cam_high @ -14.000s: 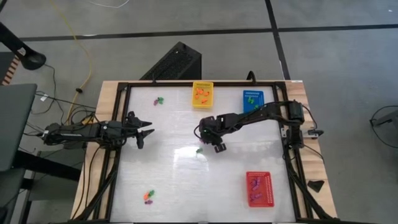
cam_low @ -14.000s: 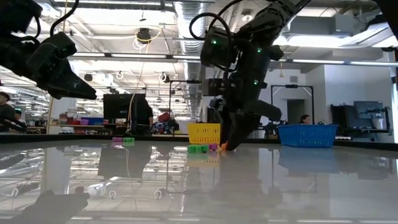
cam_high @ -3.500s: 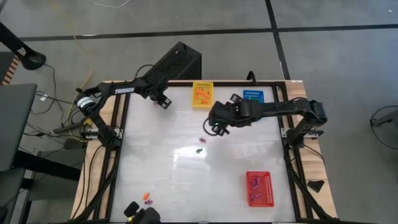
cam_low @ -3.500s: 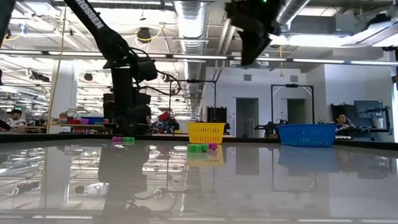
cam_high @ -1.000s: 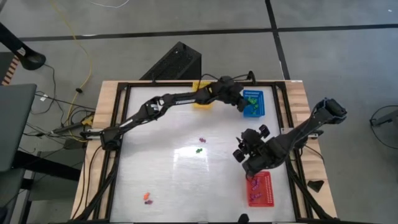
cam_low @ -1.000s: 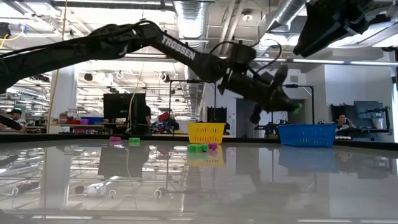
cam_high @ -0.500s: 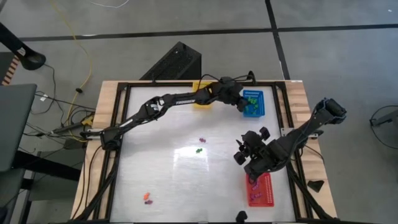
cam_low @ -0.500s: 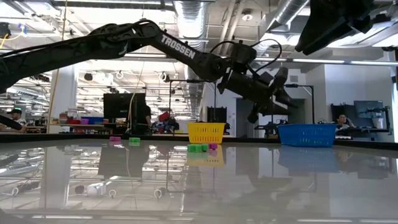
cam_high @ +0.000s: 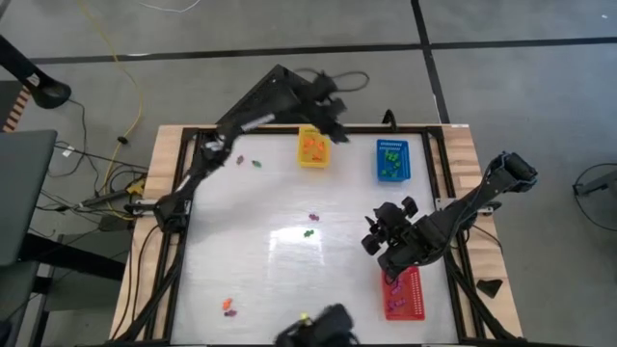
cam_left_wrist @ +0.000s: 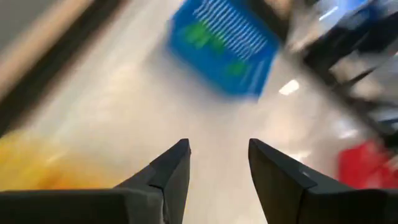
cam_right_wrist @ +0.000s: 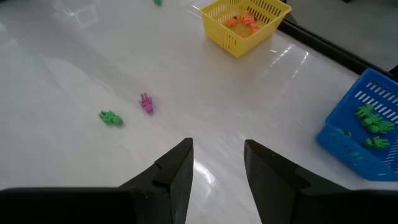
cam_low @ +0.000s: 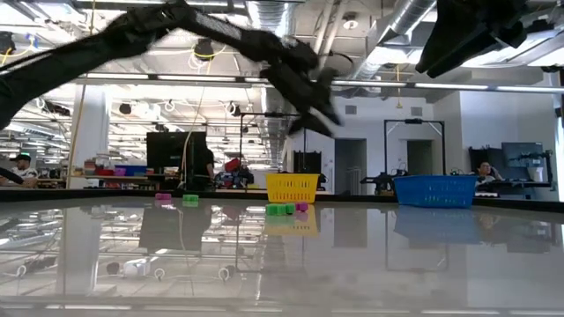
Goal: Sort Halloween decoration
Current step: Put the violet skeleton toy into the red bin
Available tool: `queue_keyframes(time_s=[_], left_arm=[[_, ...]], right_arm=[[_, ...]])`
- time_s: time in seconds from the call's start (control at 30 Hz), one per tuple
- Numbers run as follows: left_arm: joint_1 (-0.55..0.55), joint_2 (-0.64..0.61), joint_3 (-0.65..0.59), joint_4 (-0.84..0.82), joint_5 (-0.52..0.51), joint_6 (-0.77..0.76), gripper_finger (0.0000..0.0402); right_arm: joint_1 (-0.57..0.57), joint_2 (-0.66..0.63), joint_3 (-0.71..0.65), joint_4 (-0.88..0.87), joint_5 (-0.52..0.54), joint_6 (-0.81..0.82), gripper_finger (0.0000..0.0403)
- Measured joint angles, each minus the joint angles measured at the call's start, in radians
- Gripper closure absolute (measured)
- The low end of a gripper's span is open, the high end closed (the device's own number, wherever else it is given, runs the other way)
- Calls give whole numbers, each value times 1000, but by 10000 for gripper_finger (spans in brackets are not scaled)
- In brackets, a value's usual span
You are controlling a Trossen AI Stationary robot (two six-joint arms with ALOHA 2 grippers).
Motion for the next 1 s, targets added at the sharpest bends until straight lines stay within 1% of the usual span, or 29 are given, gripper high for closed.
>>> queue_keyframes(time_s=[0.07, 0.13, 0.2, 0.27, 0.33, 0.43, 0.5, 0.57, 0.67, 0.73, 0.9, 1.0], left_arm=[[12, -84, 0, -204, -116, 126, 256], [12, -175, 0, -400, -269, 235, 260], [4, -261, 0, -560, -429, 299, 263], [-8, -344, -5, -669, -535, 318, 264], [-20, -433, -55, -693, -570, 320, 264], [-48, -615, -225, -671, -570, 310, 264], [-68, -771, -394, -603, -571, 283, 264], [-96, -943, -593, -478, -573, 235, 264], [-161, -1200, -905, -186, -576, 164, 264], [-211, -1353, -1101, 4, -555, 127, 264], [-319, -1647, -1562, 430, -465, 86, 264], [-373, -1780, -1801, 652, -453, 46, 264]], right_arm=[[0, 0, 0, 15, 0, 0, 230], [0, 0, 0, 36, 0, -3, 230], [-9, 0, -11, 81, 0, -18, 230], [-29, 0, -36, 171, -8, -81, 230], [-65, 1, -58, 275, -51, -175, 230], [-136, 19, -81, 462, -138, -326, 230], [-170, 48, -85, 568, -190, -413, 230], [-201, 79, -85, 660, -245, -494, 230], [-236, 119, -85, 742, -334, -584, 230], [-259, 134, -85, 773, -371, -607, 230], [-323, 144, -85, 799, -381, -604, 230], [-344, 145, -85, 806, -370, -564, 230]])
